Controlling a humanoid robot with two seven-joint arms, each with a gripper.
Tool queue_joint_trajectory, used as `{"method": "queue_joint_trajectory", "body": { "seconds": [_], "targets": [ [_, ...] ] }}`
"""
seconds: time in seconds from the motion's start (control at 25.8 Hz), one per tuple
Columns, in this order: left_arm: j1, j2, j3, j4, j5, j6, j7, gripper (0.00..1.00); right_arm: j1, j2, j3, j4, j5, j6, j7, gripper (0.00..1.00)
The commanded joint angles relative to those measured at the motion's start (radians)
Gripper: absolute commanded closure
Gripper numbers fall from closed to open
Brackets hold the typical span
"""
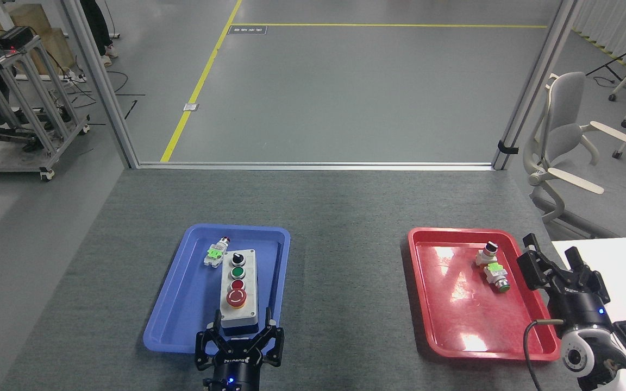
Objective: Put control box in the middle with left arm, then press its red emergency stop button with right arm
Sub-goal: 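Move the left gripper forward and grasp the grey control box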
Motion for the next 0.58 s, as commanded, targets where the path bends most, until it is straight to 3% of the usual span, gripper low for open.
{"method": "queue_joint_trajectory", "body": {
  "seconds": [0.0,0.27,0.54],
  "targets": [
    [-0.023,0.003,0.008,0.053,0.008,0.007,0.024,0.03,-0.002,0.0,-0.003,0.0,-0.001,-0.01,-0.001,0.01],
    [-0.079,-0.006,0.01,0.16,0.019,0.007,0.028,0.02,-0.002,0.0,-0.011,0.0,-0.001,-0.011,-0.001,0.01],
    [-0.159,0.013,0.015,0.298,0.126,0.006,0.093,0.03,-0.002,-0.001,-0.009,0.0,-0.001,-0.013,-0.001,0.01]
  ]
}}
